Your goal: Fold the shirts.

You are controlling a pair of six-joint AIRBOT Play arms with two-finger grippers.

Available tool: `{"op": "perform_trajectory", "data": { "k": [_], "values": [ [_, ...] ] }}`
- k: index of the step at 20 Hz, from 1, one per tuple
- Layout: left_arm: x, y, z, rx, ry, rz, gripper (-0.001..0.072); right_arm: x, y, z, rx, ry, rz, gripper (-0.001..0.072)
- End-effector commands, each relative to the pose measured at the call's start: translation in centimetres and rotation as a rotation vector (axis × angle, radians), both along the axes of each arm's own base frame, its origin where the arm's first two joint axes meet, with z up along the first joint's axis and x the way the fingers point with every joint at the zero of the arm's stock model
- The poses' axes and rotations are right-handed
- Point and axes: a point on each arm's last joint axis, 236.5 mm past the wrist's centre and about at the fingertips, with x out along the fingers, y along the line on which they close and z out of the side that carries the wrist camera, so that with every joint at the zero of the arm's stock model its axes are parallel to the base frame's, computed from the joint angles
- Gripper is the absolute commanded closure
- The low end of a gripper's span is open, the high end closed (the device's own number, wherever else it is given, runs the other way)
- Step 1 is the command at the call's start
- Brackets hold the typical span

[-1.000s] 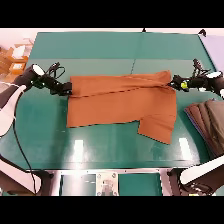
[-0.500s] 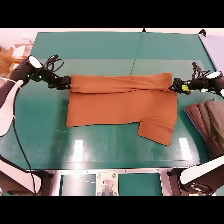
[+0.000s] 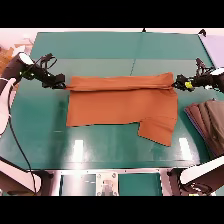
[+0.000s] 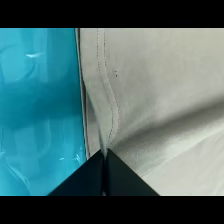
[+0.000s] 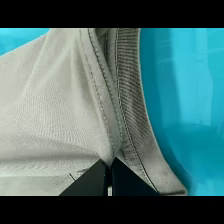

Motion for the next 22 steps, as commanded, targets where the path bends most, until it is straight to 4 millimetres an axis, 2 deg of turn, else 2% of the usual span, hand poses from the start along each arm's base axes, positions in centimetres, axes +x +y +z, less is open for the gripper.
{"op": "perform_trajectory", "data": {
  "k": [1,4,7,8,9,10,11,13,15,16,19,21,22],
  "values": [
    [-0.9,-0.7,-1.2,-0.011,0.028,-0.005,0.0687,-0.3,-0.3,-0.1,-0.019,0.015,0.009,0.0694],
    [-2.5,-0.8,-3.4,-0.014,0.081,0.006,0.0687,-0.8,-1.1,-0.8,-0.058,0.043,0.012,0.0693],
    [-2.7,-1.1,-4.4,-0.035,0.086,0.035,0.0687,-0.8,-0.8,-1.1,-0.054,0.048,0.016,0.0691],
    [-2.6,-1.4,-4.2,-0.048,0.086,0.037,0.0580,-0.9,-0.5,-1.0,-0.043,0.051,0.020,0.0565],
    [-2.7,-1.4,-3.7,-0.054,0.092,0.033,0.0190,-1.1,-0.3,-0.5,-0.028,0.063,0.027,0.0364],
    [-2.9,-1.0,-2.8,-0.058,0.118,0.045,0.0128,-1.3,-0.3,0.5,-0.017,0.070,0.039,0.0347],
    [-3.3,-0.5,-1.7,-0.072,0.149,0.056,0.0128,-1.7,-0.5,1.7,-0.005,0.075,0.034,0.0347],
    [-5.4,0.9,-0.1,-0.095,0.239,0.092,0.0129,-3.4,-1.2,4.1,0.011,0.085,0.017,0.0347],
    [-8.9,1.4,0.8,-0.101,0.313,0.101,0.0157,-6.7,-1.5,5.1,0.036,0.122,-0.005,0.0348],
    [-10.9,1.6,0.6,-0.076,0.318,0.106,0.0192,-9.1,-1.6,4.9,0.054,0.149,-0.031,0.0348],
    [-16.8,0.8,-0.2,-0.068,0.286,0.177,0.0189,-16.3,-1.9,3.2,0.113,0.227,-0.158,0.0347],
    [-20.6,0.0,-1.0,-0.082,0.269,0.268,0.0188,-20.2,-2.8,2.0,0.147,0.255,-0.307,0.0347],
    [-21.7,-0.5,-1.3,-0.102,0.240,0.302,0.0188,-21.9,-3.0,1.4,0.156,0.261,-0.360,0.0347]
  ]
}}
